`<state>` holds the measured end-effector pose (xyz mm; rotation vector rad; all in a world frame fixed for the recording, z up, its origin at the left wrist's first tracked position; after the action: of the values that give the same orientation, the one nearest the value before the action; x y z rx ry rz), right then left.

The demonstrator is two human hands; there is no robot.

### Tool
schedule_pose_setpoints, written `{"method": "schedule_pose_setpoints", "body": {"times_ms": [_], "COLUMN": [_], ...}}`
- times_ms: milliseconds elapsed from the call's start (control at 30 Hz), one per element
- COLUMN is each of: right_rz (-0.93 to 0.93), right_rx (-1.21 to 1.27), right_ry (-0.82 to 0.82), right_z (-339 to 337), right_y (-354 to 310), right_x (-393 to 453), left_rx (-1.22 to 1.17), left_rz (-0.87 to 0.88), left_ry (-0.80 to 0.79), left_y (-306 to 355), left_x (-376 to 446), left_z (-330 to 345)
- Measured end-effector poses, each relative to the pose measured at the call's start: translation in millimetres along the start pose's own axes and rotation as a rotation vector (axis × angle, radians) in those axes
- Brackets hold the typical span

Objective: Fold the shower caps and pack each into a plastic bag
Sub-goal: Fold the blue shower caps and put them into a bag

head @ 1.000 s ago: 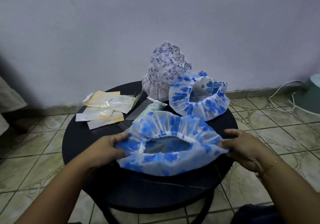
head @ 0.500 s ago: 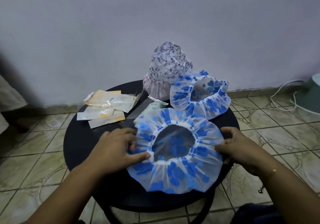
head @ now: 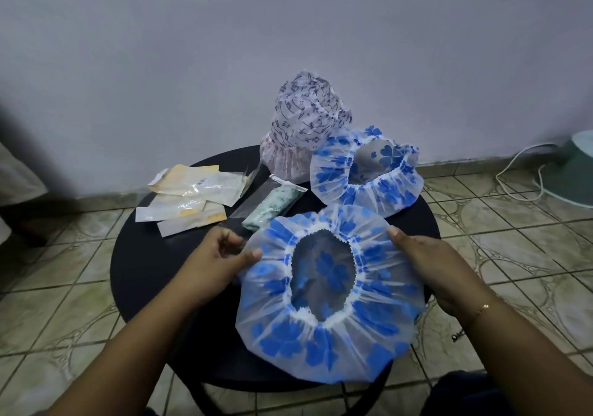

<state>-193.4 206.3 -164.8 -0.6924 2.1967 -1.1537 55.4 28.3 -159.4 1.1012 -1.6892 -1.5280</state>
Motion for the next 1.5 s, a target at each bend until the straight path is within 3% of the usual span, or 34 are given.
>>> {"method": "schedule_pose_setpoints", "body": {"times_ms": [67, 233, 367, 533, 600, 667, 767, 1000, 1133, 1400, 1500], "right_rz": [-0.011, 0.010, 0.049, -0.041, -0.066, -0.068, -0.083, -0.115, -0.162, -0.166, -0.081], "right_rx": [0.004, 0.037, 0.044, -0.068, -0.035, 0.006, -0.015, 0.040, 0.074, -0.057, -0.090], "right_ry": [0.007, 0.055, 0.104, 0.082, 0.014, -0.060, -0.100, -0.095, -0.041, -0.083, -0.122], "right_z": [1.5, 0.3, -9.2, -4.4, 1.8, 7.3, 10.7, 9.4, 5.5, 8.6, 8.1], "right_y": [-0.4, 2.5, 4.7, 1.4, -1.1, -2.9, -3.2, -2.4, -6.5, -4.1, 1.2], "right_x": [-0.5, 0.2, 3.9, 1.4, 0.6, 0.5, 1.8, 2.5, 1.2, 3.6, 7.3], "left_rx": [-0.159, -0.249, -0.181, -0.119, -0.191, -0.219, -0.122, -0.233, -0.226, -0.153, -0.160], "left_rz": [-0.080, -0.172, -0.109, -0.067, -0.067, -0.024, 0.006, -0.143, -0.135, -0.236, -0.297], "left_ry": [-0.153, -0.514, -0.468, -0.574, -0.519, -0.362, -0.172, -0.021, -0.044, -0.339, -0.253], "left_y": [-5.0, -10.1, -9.5, -3.3, -3.8, -5.1, -11.3, -16.8, -13.0, -15.0, -20.1], "left_x": [1.9, -3.9, 3.3, -4.4, -3.1, 1.8, 9.3, 14.5, 13.8, 4.5, 4.6], "left_z": [5.8, 10.7, -2.4, 0.3, 1.7, -0.2, -6.2, -15.9, -17.8, -4.0, -9.8]}}
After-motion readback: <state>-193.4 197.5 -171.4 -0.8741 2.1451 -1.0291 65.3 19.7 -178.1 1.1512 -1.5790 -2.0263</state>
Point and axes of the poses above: each hand's wrist, its own x-axis towards the middle knuckle, its own z-axis out of the palm, y = z × x, the point moved 5 cm from there along x, towards the middle knuckle, and after that the axes turned 13 degrees about -x, right-handed, at the moved point
